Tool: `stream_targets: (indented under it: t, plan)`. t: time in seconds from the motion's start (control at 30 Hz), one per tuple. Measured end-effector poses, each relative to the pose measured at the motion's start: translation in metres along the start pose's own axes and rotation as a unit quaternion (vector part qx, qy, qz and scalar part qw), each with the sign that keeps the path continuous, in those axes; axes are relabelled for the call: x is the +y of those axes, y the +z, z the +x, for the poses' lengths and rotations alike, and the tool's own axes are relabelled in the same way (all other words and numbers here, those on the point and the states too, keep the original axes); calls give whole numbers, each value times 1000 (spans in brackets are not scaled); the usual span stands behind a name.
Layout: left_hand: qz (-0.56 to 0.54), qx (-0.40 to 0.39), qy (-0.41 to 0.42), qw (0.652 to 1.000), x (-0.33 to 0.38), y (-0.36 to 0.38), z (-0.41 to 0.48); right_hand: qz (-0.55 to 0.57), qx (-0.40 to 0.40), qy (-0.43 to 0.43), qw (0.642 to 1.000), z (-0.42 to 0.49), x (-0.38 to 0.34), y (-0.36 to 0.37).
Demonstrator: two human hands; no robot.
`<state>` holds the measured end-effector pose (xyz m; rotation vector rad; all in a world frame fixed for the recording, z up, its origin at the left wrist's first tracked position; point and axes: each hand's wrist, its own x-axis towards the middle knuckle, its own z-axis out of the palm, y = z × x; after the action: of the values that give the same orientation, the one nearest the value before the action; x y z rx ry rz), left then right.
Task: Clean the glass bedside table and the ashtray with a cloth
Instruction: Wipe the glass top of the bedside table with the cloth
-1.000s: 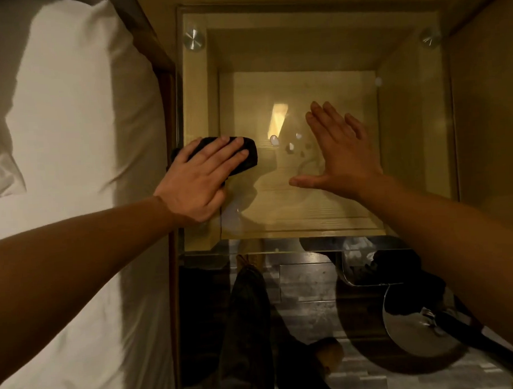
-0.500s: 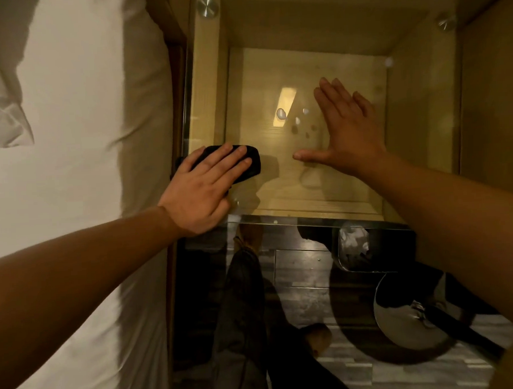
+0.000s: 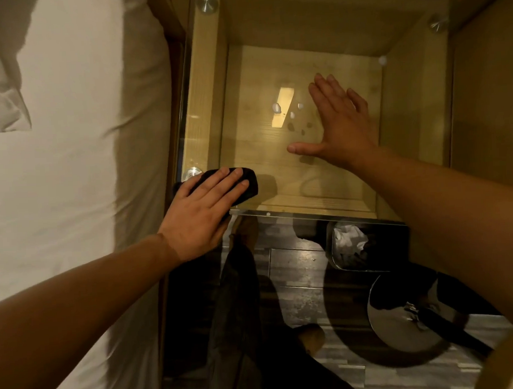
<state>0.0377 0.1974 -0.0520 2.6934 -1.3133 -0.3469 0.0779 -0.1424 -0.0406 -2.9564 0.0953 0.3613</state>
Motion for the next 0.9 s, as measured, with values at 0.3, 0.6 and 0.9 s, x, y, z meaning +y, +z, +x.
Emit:
stream_targets:
  t: [0.3,0.6,0.9]
  plan:
    - [-336,83,-192,918,71,-15,-11,116,28,38,992,-23,-16,-9]
    - [-851,137,-402,308,131,-102,50,729,-141,217,633,-119,-66,-48]
    - [-740,101,-325,580,101,-110,82,762,-134,231,590,-91,-73,-69]
